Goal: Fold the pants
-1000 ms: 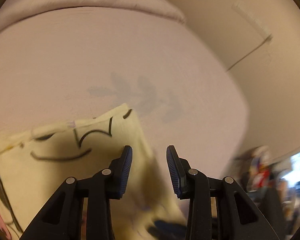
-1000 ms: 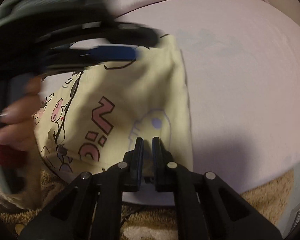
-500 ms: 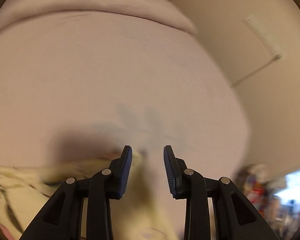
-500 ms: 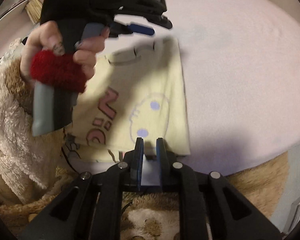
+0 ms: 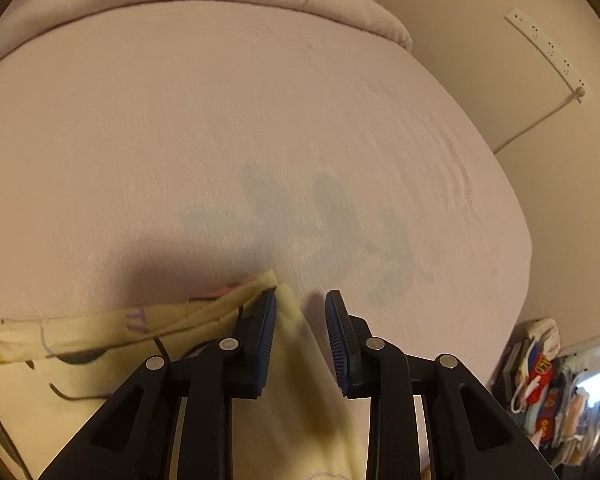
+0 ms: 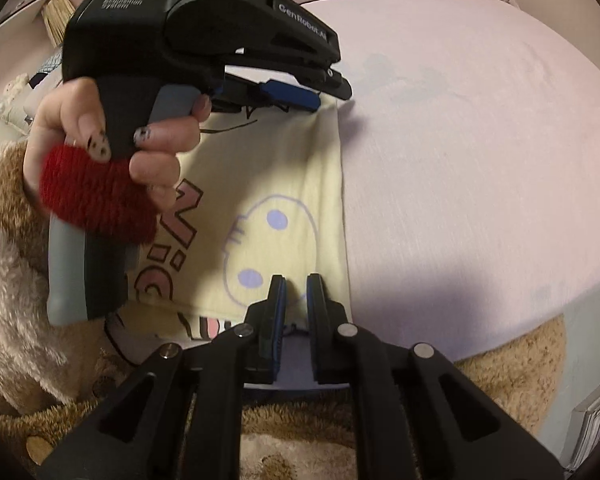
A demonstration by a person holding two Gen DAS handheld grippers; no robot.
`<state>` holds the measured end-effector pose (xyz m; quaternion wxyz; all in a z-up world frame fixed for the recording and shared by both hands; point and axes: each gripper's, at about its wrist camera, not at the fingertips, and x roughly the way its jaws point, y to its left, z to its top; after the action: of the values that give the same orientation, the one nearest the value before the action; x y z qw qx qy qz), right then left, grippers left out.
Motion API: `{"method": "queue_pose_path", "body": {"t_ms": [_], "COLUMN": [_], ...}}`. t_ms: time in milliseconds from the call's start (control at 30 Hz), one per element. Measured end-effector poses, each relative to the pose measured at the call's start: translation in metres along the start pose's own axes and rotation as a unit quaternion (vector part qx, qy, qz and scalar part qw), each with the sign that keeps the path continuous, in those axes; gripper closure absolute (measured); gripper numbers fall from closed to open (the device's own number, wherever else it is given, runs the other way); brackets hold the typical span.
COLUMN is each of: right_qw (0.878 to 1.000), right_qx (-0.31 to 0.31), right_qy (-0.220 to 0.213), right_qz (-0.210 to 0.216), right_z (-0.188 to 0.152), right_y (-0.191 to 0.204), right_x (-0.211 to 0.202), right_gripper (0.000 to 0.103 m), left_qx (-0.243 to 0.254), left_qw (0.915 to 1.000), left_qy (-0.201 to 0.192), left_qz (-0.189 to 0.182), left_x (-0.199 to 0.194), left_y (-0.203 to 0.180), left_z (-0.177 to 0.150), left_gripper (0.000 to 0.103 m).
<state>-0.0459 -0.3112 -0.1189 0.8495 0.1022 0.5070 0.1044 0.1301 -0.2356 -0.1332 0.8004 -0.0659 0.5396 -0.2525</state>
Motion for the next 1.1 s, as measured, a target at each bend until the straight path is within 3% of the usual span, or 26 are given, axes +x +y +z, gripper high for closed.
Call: {"method": "queue_pose_path", "body": {"t_ms": [100,167,300,400,533,600,667,767,800,900,967,1000,1100], "right_qw": [1.000,1.000,1.000,0.998,0.995,0.994,0.992,0.990,0.989,0.989,0.988,0.989,0.991], "right_qx": [-0.004,-0.011,-0.015,-0.038,-0.079,-0.088,-0.099,-0.113,-0.113,-0.115,-0.111,-0.112,-0.096], "right_qy": [0.001,0.003,0.008,0.008,-0.018,-0.022,-0.029,-0.049,-0.048,-0.020,0.016,-0.005,-0.006], "right_qz": [-0.008,-0.017,-0.020,-0.039,-0.065,-0.065,-0.068,-0.076,-0.082,-0.095,-0.102,-0.100,-0.096], "right_z": [-0.005,-0.005,-0.007,0.011,0.034,0.052,0.070,0.091,0.099,0.112,0.110,0.108,0.114], "right_y": [0.004,0.011,0.016,0.036,0.053,0.055,0.060,0.063,0.066,0.068,0.061,0.061,0.058], "right_x": [-0.002,-0.002,-0.007,-0.001,0.001,0.009,0.016,0.021,0.026,0.058,0.082,0.084,0.088], "right_gripper": [0.095,0.095,0.092,0.091,0.064,0.061,0.057,0.040,0.039,0.038,0.037,0.035,0.028], "left_qx": [-0.016,-0.025,0.000,-0.013,-0.056,-0.083,-0.115,-0.153,-0.178,-0.235,-0.264,-0.273,-0.302], "left_qw": [0.9997,0.9996,0.9993,0.9985,0.9958,0.9925,0.9856,0.9728,0.9656,0.9500,0.9385,0.9339,0.9186], "left_qy": [-0.014,-0.008,-0.038,-0.054,-0.072,-0.087,-0.106,-0.122,-0.128,-0.138,-0.148,-0.152,-0.167], "left_qz": [0.015,0.001,-0.009,-0.001,0.004,0.024,0.063,0.124,0.140,0.152,0.166,0.173,0.192], "left_x": [0.005,-0.004,-0.059,-0.105,-0.156,-0.175,-0.198,-0.219,-0.228,-0.246,-0.258,-0.263,-0.278], "left_y": [0.008,0.013,0.014,0.039,0.090,0.113,0.146,0.184,0.202,0.238,0.258,0.263,0.289], "left_z": [0.003,0.002,-0.010,-0.028,-0.060,-0.081,-0.108,-0.140,-0.154,-0.183,-0.194,-0.200,-0.216], "left_gripper": [0.079,0.079,0.079,0.079,0.078,0.072,0.064,0.063,0.063,0.063,0.057,0.054,0.047]}}
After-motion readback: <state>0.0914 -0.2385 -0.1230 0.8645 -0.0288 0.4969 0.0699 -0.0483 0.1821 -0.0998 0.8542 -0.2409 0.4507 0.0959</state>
